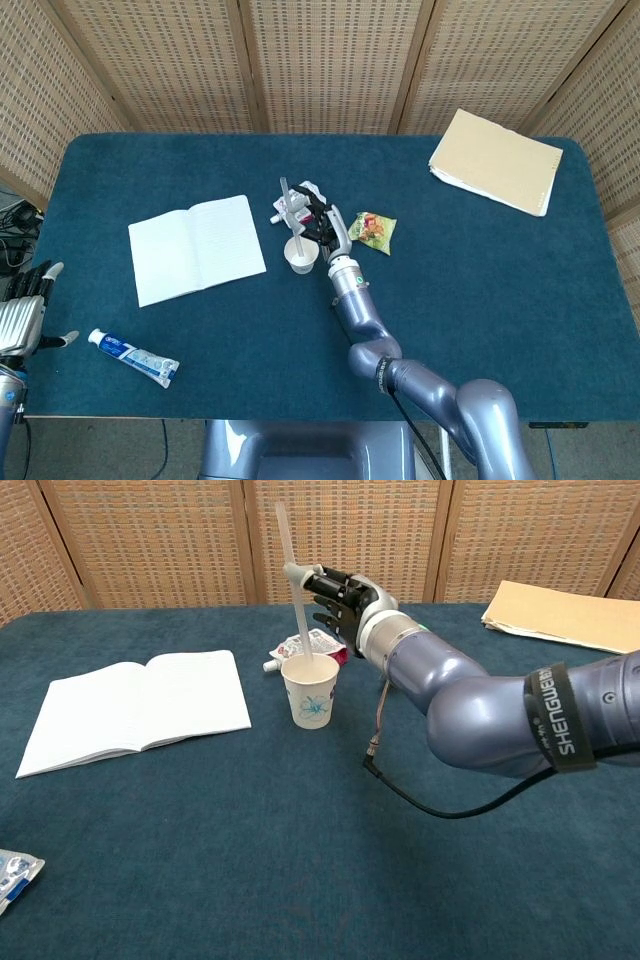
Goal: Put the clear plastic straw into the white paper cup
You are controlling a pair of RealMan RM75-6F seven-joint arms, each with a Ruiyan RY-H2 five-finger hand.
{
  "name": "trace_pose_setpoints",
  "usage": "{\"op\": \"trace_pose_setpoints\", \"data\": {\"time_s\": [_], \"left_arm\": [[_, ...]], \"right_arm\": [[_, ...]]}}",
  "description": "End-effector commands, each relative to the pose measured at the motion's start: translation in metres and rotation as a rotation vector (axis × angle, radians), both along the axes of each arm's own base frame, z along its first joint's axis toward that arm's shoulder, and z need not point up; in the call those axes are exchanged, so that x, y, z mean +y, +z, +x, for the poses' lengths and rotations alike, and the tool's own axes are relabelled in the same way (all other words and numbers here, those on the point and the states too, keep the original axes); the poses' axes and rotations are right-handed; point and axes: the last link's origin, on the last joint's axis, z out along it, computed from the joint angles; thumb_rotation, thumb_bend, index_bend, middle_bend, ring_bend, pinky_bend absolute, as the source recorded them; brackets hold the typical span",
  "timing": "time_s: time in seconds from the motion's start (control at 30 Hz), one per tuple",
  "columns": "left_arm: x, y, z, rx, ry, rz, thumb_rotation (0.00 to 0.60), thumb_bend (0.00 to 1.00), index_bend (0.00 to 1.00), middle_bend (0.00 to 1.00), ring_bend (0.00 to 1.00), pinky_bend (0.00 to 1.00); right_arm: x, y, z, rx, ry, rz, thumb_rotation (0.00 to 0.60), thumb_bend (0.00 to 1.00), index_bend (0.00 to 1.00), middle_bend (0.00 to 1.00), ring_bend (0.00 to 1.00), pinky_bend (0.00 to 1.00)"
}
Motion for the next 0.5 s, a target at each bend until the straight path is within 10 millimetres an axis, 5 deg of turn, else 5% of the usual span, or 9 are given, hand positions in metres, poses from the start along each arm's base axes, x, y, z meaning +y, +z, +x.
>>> {"op": "trace_pose_setpoints", "data": {"time_s": [0.03, 0.5], "left_arm": [[0.0002, -0.0012, 0.0001, 0.0, 0.0, -0.005, 0.6, 0.05, 0.0, 0.0, 0.0, 0.0], [0.0001, -0.001, 0.0005, -0.004, 0.003, -0.011, 0.6, 0.05, 0.0, 0.0, 0.0, 0.0]], "right_arm": [[0.0002, -0.0034, 0.0003, -0.002, -0.002, 0.009, 0.6, 0.55, 0.62, 0.24, 0.0, 0.0], [-0.0015, -0.0043, -0.0026, -0.007, 0.007, 0.003, 0.6, 0.5, 0.54, 0.18, 0.0, 0.0]]}}
